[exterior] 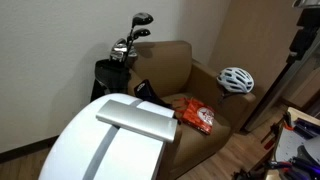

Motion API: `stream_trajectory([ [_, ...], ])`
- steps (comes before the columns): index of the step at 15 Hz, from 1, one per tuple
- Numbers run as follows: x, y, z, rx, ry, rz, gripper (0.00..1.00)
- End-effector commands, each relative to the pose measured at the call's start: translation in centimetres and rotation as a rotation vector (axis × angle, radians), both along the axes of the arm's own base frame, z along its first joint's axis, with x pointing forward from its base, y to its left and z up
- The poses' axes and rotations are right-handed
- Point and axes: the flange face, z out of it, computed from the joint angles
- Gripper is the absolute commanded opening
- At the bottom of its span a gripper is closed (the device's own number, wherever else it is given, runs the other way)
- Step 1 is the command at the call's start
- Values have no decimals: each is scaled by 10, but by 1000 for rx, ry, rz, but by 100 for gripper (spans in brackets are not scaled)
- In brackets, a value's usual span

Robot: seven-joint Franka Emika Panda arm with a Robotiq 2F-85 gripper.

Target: Pick up the black object from the chair rest and put it on the sitting base of the couch.

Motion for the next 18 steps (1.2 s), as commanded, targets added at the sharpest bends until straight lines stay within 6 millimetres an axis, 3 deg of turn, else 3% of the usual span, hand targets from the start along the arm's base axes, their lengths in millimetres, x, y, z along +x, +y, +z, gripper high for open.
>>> stream_trajectory([
  [1, 0, 0, 0, 0, 1, 0, 100],
  [6, 0, 0, 0, 0, 1, 0, 100],
  [7, 7, 0, 0, -11, -27, 25, 100],
  [11, 65, 4, -5, 4, -161, 185, 100],
  [15, 128, 26, -11, 31, -198, 307, 100],
  [18, 178, 53, -13, 23, -167, 341, 100],
])
